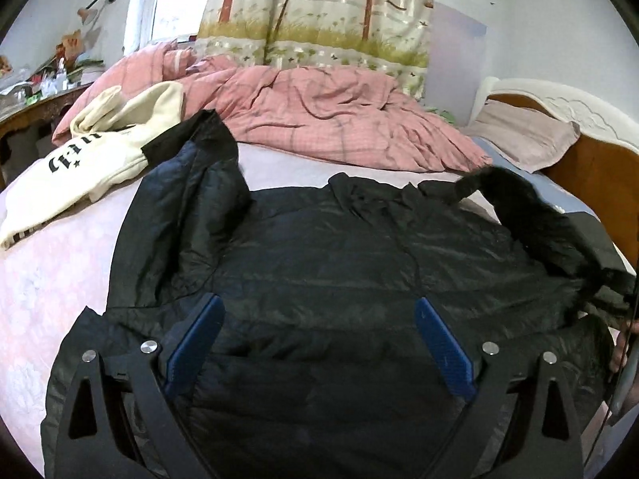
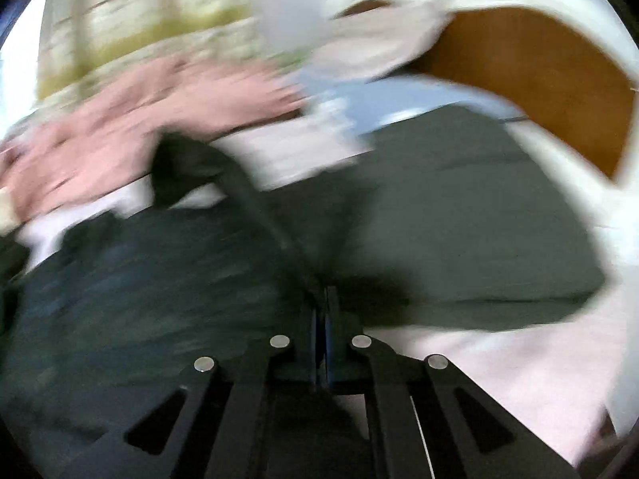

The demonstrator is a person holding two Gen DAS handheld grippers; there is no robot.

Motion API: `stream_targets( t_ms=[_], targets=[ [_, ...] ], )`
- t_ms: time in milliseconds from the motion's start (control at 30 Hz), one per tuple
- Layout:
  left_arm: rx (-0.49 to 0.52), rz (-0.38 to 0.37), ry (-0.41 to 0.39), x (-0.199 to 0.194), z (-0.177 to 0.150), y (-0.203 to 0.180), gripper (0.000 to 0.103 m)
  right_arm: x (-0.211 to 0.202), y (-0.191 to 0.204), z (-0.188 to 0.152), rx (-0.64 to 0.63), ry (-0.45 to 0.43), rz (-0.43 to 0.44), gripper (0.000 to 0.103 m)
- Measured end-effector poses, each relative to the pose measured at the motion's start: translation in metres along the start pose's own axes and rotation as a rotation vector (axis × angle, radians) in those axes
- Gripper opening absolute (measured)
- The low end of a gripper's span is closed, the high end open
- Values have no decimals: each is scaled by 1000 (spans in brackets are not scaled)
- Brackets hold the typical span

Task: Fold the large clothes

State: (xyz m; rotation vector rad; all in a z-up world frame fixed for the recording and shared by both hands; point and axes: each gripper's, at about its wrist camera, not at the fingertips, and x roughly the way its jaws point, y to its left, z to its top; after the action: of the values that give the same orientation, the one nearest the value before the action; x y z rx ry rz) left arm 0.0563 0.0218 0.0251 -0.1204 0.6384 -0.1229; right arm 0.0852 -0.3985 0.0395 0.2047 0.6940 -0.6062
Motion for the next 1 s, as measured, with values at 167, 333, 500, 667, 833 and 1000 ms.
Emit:
stream_targets(
  t_ms=[167, 333, 500, 667, 833, 1000],
  targets=[
    [14, -15, -6, -1, 2, -8, 95, -9, -5, 6, 23, -58, 32, 32],
    [19, 8, -5, 1, 3, -4, 95, -18, 26, 11, -130, -73, 226, 84],
    [-32, 32, 19, 8, 2, 12, 95, -11, 82, 41, -359, -86, 308, 84],
    [-12, 40, 16, 10, 0, 14, 95, 35, 125, 46, -466, -156, 87, 62],
    [32, 71, 19, 14, -2, 4, 90, 75, 124, 34, -364, 63, 225, 8],
    [37, 104, -14, 7, -1, -2, 90, 23, 123, 8, -446, -77, 357, 7]
  ],
)
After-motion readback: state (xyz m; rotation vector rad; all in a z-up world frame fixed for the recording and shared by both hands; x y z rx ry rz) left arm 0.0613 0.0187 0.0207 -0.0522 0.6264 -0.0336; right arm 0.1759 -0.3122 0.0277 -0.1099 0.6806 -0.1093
